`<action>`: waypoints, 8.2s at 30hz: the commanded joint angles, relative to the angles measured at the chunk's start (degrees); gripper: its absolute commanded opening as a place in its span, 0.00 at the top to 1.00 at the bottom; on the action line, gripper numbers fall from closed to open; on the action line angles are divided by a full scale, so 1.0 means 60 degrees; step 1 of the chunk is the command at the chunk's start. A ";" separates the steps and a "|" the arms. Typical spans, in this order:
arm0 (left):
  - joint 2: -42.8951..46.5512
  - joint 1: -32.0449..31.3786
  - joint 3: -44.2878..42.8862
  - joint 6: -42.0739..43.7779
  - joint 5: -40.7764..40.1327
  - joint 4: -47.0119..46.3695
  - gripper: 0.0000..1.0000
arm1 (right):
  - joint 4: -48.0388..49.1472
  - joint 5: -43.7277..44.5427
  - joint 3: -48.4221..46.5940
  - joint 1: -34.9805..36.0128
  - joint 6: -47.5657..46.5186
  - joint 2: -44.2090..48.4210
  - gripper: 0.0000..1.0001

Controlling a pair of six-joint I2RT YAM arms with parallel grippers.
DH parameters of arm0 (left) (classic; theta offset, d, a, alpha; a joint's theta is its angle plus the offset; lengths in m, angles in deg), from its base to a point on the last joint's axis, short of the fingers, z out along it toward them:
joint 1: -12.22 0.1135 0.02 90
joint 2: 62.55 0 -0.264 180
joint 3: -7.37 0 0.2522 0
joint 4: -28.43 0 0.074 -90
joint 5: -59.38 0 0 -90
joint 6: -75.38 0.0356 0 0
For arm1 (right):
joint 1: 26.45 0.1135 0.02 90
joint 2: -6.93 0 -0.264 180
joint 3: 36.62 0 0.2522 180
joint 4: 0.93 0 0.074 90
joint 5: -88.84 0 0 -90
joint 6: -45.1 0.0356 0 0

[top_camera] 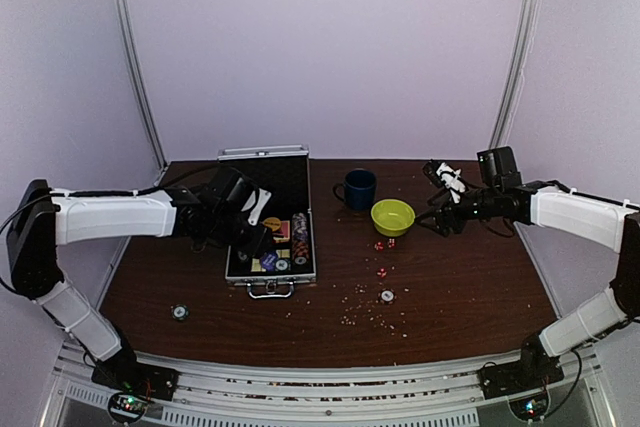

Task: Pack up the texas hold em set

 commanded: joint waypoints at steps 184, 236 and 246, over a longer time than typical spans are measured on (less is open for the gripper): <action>-0.3751 -0.0263 -0.2762 0.0326 0.1237 0.1800 0.73 | -0.0502 0.0009 -0.0208 -0.0003 -0.0516 -0.0694 0.28; -0.0111 0.1557 0.0987 -0.0480 0.2581 -0.0999 0.90 | -0.2704 0.0191 -0.7483 0.5452 0.5822 -0.7537 0.61; -0.0278 0.1564 0.1363 -0.0563 0.2901 -0.1309 0.92 | -0.2784 0.0332 -0.8355 0.5536 0.6020 -0.8477 0.63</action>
